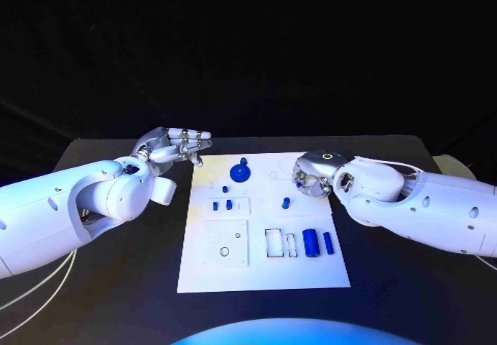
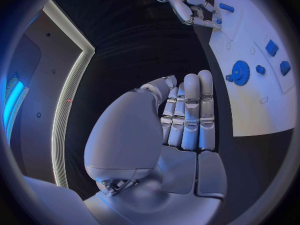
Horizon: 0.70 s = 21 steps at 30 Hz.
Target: Assemble the parts on the task board
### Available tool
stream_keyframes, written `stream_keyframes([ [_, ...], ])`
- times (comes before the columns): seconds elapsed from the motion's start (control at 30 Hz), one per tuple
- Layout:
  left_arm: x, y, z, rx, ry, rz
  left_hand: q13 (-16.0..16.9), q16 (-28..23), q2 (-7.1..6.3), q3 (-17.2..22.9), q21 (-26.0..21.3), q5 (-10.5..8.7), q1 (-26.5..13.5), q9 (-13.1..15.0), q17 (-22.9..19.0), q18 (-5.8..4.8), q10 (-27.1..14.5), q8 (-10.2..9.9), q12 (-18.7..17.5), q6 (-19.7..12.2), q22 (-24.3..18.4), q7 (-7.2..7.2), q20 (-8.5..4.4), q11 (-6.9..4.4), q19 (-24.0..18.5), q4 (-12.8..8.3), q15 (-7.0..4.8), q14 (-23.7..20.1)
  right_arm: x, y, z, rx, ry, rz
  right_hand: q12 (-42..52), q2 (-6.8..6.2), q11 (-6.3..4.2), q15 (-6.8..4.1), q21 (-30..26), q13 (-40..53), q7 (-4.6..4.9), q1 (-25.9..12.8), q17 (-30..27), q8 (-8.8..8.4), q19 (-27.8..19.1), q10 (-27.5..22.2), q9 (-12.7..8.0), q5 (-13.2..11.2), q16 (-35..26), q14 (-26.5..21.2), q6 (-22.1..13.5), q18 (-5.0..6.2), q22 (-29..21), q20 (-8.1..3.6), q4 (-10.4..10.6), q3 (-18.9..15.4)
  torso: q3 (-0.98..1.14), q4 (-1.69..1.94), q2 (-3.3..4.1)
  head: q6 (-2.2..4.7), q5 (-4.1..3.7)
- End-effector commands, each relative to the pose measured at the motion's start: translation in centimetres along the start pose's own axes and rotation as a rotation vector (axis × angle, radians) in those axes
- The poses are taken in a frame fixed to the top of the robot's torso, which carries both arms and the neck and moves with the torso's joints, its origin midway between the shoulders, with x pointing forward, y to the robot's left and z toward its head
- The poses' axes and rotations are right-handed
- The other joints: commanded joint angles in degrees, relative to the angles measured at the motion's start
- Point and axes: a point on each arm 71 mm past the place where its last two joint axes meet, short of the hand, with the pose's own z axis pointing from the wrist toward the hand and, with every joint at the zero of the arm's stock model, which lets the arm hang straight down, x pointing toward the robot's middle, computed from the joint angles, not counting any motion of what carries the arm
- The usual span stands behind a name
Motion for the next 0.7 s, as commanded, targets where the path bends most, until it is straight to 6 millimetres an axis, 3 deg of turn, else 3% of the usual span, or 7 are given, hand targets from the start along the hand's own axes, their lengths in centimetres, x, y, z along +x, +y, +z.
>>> stream_keyframes([
  [0.03, 0.23, -0.06, -0.02, -0.003, 0.024, -0.01, -0.1, -0.3, 0.4, 0.0, -0.3, -0.19, 0.1, 0.0, -0.1, 0.73, -0.5, -0.1, 0.3, -0.3, -0.1, 0.19, 0.03, 0.07, -0.3, -0.4, 0.03, -0.5, 0.5, 0.18, -0.03, 0.0, 0.031, -0.022, -0.2, 0.15, 0.28, 0.14, 0.0, -0.1, 0.1, -0.7, 2.5, -0.28, 0.0, -0.2, 0.1, -0.4, 0.4, 3.4, 0.2, -1.0, 2.1, 0.09, 0.0, 0.4, 0.01, -0.01, -0.05, -0.08, 0.07],
  [0.4, 0.14, 0.01, -0.03, -0.011, 0.021, -0.006, -0.1, -0.5, 0.44, 0.0, -0.3, -0.18, 0.1, -0.1, -0.1, 0.73, -0.6, -0.1, 0.3, -0.4, -0.1, 0.25, 0.08, 0.14, -0.4, -0.5, 0.09, -0.6, 0.56, 0.34, 0.05, -0.004, 0.036, -0.023, 0.0, 0.5, 0.06, -0.01, 0.4, -0.1, -0.16, -0.9, 2.6, 0.0, 0.2, 0.4, 0.4, -0.8, 0.5, 3.4, 0.9, -1.06, 2.4, 0.07, -0.6, 1.5, 0.0, 0.02, -0.05, -0.11, 0.0],
  [0.57, 0.13, 0.04, -0.02, -0.015, 0.018, -0.005, -0.1, -0.5, 0.57, 0.0, -0.4, -0.16, 0.1, 0.0, -0.2, 0.74, -0.7, -0.1, 0.4, -0.5, -0.1, 0.28, 0.11, 0.16, -0.4, -0.6, 0.11, -0.6, 0.46, 0.48, 0.08, -0.012, 0.022, -0.013, 0.3, 2.37, -0.47, -0.49, 1.7, -0.2, -0.7, -0.4, 2.8, 0.72, 0.8, 1.8, 0.9, -3.4, 0.7, 3.4, 2.4, -1.29, 3.3, -0.28, -2.1, 4.0, 0.0, 0.03, -0.07, -0.08, -0.13],
  [0.7, 0.09, 0.06, -0.02, -0.018, 0.015, -0.007, -0.1, -0.6, 0.63, 0.0, -0.4, -0.15, 0.2, 0.0, -0.2, 0.75, -0.8, 0.0, 0.4, -0.6, -0.1, 0.29, 0.12, 0.17, -0.4, -0.7, 0.12, -0.7, 0.35, 0.54, 0.03, -0.017, 0.007, 0.001, 0.3, 2.93, -0.64, -0.62, 2.1, -0.2, -0.83, -0.5, 2.9, 0.93, 1.0, 2.3, 1.2, -3.9, 0.7, 3.5, 2.9, -1.39, 3.7, -0.45, -2.9, 5.1, -0.01, 0.01, -0.08, -0.19, -0.09],
])
